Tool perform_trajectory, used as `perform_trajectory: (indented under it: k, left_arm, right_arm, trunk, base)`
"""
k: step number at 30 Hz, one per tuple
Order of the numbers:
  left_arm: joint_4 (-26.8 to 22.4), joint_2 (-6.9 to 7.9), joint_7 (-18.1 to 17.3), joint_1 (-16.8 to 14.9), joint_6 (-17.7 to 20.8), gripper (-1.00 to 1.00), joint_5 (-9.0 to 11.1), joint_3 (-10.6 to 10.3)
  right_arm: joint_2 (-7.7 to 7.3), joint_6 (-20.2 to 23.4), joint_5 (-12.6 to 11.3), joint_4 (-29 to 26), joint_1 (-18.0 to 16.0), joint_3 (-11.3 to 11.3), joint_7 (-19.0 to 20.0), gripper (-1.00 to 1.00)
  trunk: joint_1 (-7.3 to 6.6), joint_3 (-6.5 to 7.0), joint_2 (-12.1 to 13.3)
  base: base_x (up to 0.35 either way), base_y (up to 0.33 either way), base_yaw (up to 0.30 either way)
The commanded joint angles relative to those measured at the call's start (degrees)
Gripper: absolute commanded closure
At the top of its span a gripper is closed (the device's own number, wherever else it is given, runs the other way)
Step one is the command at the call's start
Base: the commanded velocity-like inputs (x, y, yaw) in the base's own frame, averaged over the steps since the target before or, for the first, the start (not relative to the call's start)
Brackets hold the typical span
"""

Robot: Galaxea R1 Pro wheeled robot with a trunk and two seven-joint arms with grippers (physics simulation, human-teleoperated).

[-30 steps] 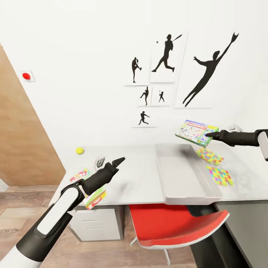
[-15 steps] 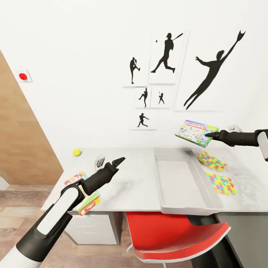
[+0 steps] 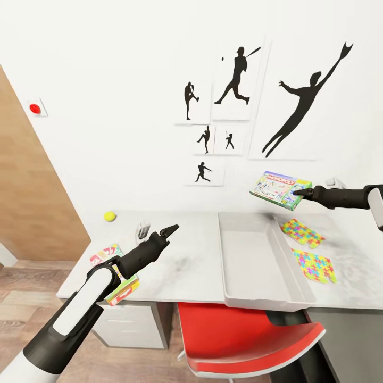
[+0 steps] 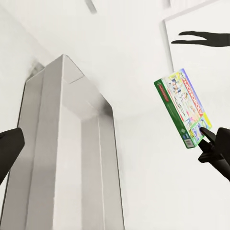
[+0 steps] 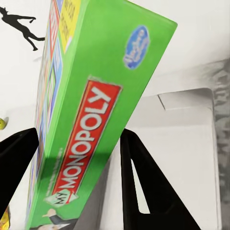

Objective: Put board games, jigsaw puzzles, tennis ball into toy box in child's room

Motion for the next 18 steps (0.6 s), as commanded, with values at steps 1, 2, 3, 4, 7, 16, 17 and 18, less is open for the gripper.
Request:
perform_trajectory:
  k: [1, 2, 3, 4, 7, 16, 17, 18]
  left_arm:
    - [-0.1, 0.04, 0.5, -0.1, 0.0, -1.00, 0.6, -0.1]
    - [-0.1, 0.04, 0.5, -0.1, 0.0, -1.00, 0.6, -0.1]
    - [-0.1, 0.04, 0.5, -0.1, 0.0, -1.00, 0.6, -0.1]
    - [-0.1, 0.04, 0.5, -0.1, 0.0, -1.00, 0.6, -0.1]
    - [-0.1, 0.04, 0.5, -0.1, 0.0, -1.00, 0.6, -0.1]
    - [-0.1, 0.04, 0.4, -0.1, 0.0, -1.00, 0.6, -0.1]
    - [-0.1, 0.04, 0.4, -0.1, 0.0, -1.00, 0.6, -0.1]
    - [-0.1, 0.04, 0.4, -0.1, 0.0, -1.00, 0.6, -0.1]
  right_arm:
    - [0.00, 0.3, 0.0, -0.3, 0.1, -0.1, 0.3, 1.00]
    - [-0.03, 0.3, 0.0, -0.7, 0.5, -0.1, 0.7, 1.00]
    - [-0.04, 0.3, 0.0, -1.2, 1.0, 0.0, 1.2, 1.00]
    - [-0.06, 0.3, 0.1, -1.8, 1.6, 0.0, 1.8, 1.00]
    - [-0.08, 0.4, 0.2, -3.2, 2.8, 0.1, 3.2, 1.00]
    - [-0.11, 0.7, 0.6, -7.8, 5.9, 0.2, 5.7, 1.00]
    - [-0.11, 0.7, 0.6, -8.1, 6.1, 0.2, 5.8, 1.00]
    - [-0.11, 0.7, 0.6, -8.4, 6.3, 0.2, 5.9, 1.00]
  trunk:
    - [0.04, -0.12, -0.1]
    - [0.04, -0.12, -0.1]
    - [0.04, -0.12, -0.1]
    - [0.04, -0.12, -0.1]
    - [0.04, -0.12, -0.1]
    - [0.04, -0.12, -0.1]
    - [0.04, -0.12, -0.1]
    - [0.04, -0.12, -0.1]
  base:
    - [0.001, -0.015, 0.007]
    - [0.001, -0.012, 0.006]
    - [0.000, -0.010, 0.005]
    - [0.000, -0.008, 0.004]
    - [0.000, -0.006, 0.003]
    - [0.000, -0.002, 0.001]
    - [0.000, 0.000, 0.000]
    - [0.000, 0.000, 0.000]
